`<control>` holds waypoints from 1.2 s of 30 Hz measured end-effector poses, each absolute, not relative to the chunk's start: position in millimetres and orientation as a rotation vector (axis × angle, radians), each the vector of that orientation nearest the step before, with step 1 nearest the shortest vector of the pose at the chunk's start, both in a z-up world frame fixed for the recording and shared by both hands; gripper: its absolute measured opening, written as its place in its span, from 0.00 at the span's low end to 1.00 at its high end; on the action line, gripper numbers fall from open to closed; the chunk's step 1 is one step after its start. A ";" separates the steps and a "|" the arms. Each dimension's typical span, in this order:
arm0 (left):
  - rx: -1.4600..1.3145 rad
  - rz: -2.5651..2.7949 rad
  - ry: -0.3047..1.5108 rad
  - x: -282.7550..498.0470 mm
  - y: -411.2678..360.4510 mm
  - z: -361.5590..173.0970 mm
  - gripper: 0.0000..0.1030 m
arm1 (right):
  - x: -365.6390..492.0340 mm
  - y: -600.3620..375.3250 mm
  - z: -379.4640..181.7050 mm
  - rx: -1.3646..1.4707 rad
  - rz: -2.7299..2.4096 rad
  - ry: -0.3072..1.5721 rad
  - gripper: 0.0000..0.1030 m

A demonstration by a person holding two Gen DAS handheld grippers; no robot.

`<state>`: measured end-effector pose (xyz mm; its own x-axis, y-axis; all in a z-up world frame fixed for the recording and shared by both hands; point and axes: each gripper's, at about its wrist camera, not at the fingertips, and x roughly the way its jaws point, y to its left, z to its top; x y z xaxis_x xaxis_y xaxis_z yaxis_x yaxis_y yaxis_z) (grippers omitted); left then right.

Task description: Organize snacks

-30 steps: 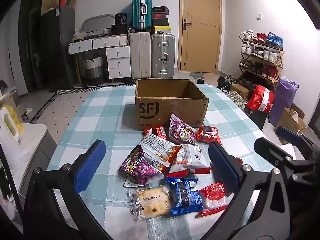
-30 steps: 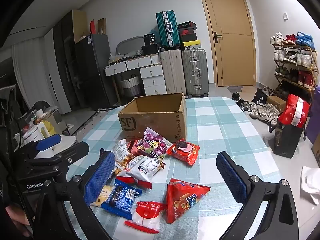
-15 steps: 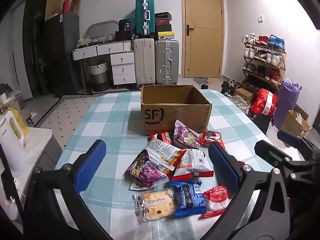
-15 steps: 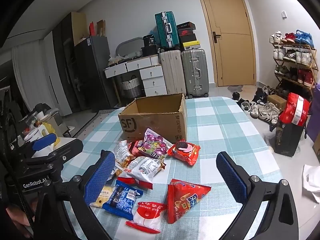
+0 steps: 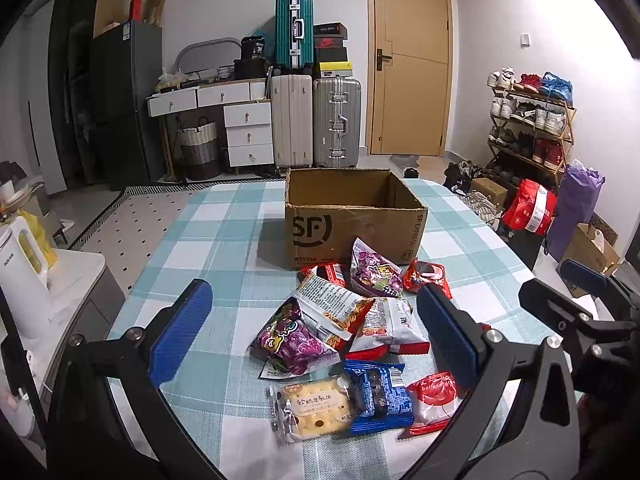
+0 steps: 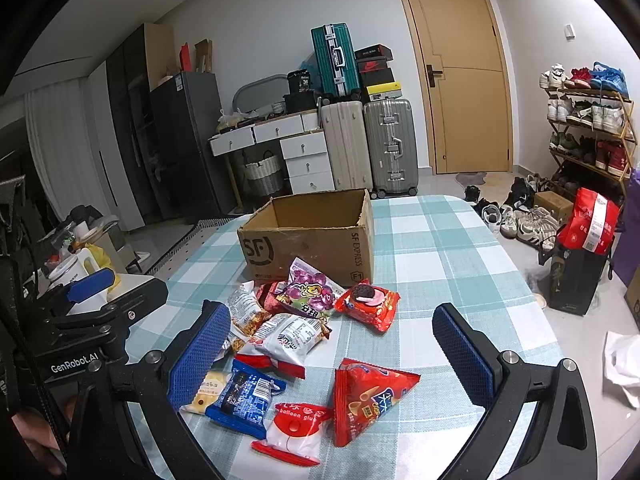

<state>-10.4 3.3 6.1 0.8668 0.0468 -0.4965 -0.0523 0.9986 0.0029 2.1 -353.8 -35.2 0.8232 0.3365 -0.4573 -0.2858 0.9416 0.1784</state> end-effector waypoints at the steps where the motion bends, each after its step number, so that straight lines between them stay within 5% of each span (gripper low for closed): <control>1: -0.010 0.051 0.520 -10.3 3.2 6.1 0.99 | 1.6 -353.7 -34.3 0.103 0.330 0.504 1.00; 36: -0.022 0.067 0.532 -7.9 6.4 -4.0 0.99 | -3.0 -353.8 -27.3 0.099 0.333 0.505 1.00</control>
<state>-7.9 6.4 -4.0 0.8598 0.0584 -0.5073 -0.0697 0.9976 -0.0032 -3.0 -353.8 -27.3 0.8226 0.3365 -0.4584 -0.2880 0.9416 0.1745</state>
